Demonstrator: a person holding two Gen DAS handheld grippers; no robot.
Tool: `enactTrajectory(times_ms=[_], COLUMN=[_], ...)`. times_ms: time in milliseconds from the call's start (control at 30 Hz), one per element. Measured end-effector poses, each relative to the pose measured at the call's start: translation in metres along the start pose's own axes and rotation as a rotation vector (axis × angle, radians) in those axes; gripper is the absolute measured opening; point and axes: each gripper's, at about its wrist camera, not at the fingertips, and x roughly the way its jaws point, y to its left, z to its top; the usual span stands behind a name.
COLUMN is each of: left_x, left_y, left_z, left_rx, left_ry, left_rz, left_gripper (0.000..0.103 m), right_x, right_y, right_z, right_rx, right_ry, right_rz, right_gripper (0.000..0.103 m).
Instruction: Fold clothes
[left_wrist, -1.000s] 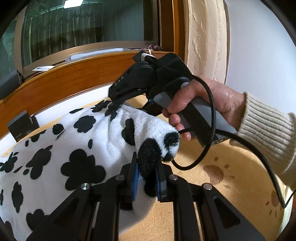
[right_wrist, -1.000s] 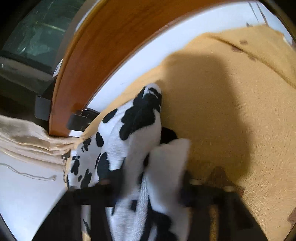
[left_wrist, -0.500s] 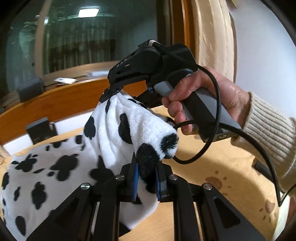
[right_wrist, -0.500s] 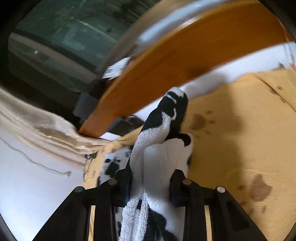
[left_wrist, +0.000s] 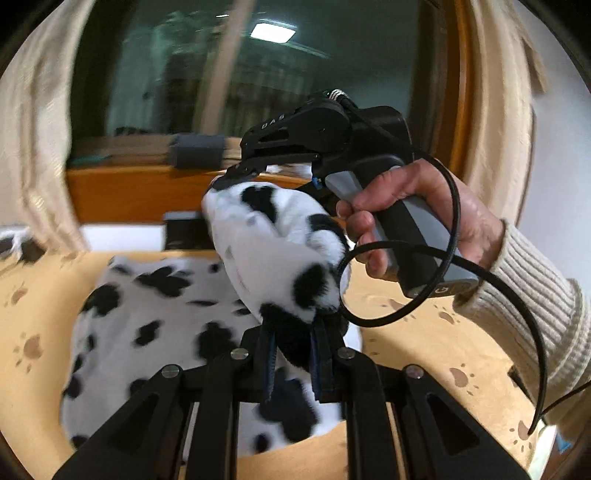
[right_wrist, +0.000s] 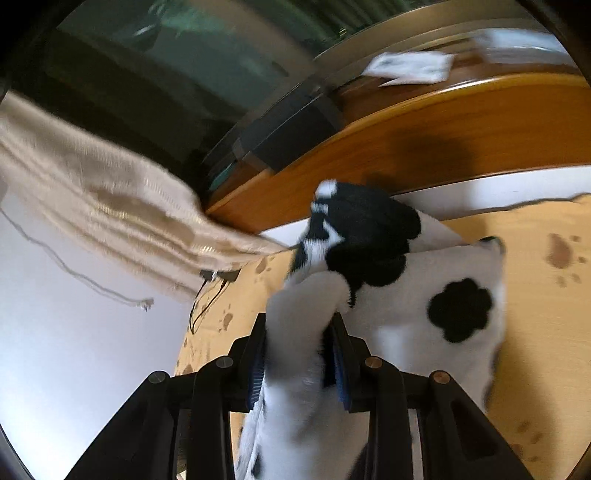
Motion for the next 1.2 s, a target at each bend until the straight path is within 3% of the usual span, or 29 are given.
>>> enactTrajectory(times_ms=[167,333,400,433,500,600,733,833,900,1100,1200], left_x=[0.0,0.007,0.014,0.017,0.019,0.019,0.009,-0.006,-0.015,-0.021,-0.018], left_y=[0.052,0.069,0.075,0.081,0.092,0.108,0.132,0.144,0.154,0.171,0.165], left_z=[-0.014,-0.025,-0.028,-0.031,-0.038,-0.042,-0.043,-0.043,-0.041,-0.022,-0.008], left_rx=[-0.125,-0.173,-0.231,-0.263,-0.337,-0.426,-0.526,-0.554,-0.577,-0.596,-0.563], left_ry=[0.04,0.081,0.117,0.132,0.168,0.196,0.195,0.184,0.17,0.177,0.197], left_rz=[0.023,-0.007,-0.046,-0.064,-0.117,-0.2,-0.282,-0.283,-0.273,-0.27,-0.277], left_gripper=[0.017,0.017,0.017,0.017,0.018,0.019,0.032,0.052,0.058,0.07,0.075], right_x=[0.07,0.098,0.095,0.089,0.075,0.034,-0.02,-0.049,-0.053,-0.017,0.013], right_y=[0.042,0.049,0.044,0.039,0.034,0.02,0.001,0.01,0.023,0.069,0.082], right_z=[-0.02,-0.022,-0.02,-0.019,-0.019,-0.049,-0.09,-0.145,-0.189,-0.286,-0.313], right_rx=[-0.082,-0.095,-0.088,-0.088,-0.099,-0.204,-0.344,-0.53,-0.711,-1.179,-1.364], right_ry=[0.099,0.146,0.154,0.149,0.102,-0.017,-0.176,-0.281,-0.335,-0.423,-0.437], right_rz=[-0.031,-0.009,-0.022,-0.031,-0.054,-0.161,-0.304,-0.439,-0.515,-0.586,-0.641], right_gripper=[0.028,0.031,0.055,0.076,0.08,0.08,0.08,0.08,0.08,0.08,0.08])
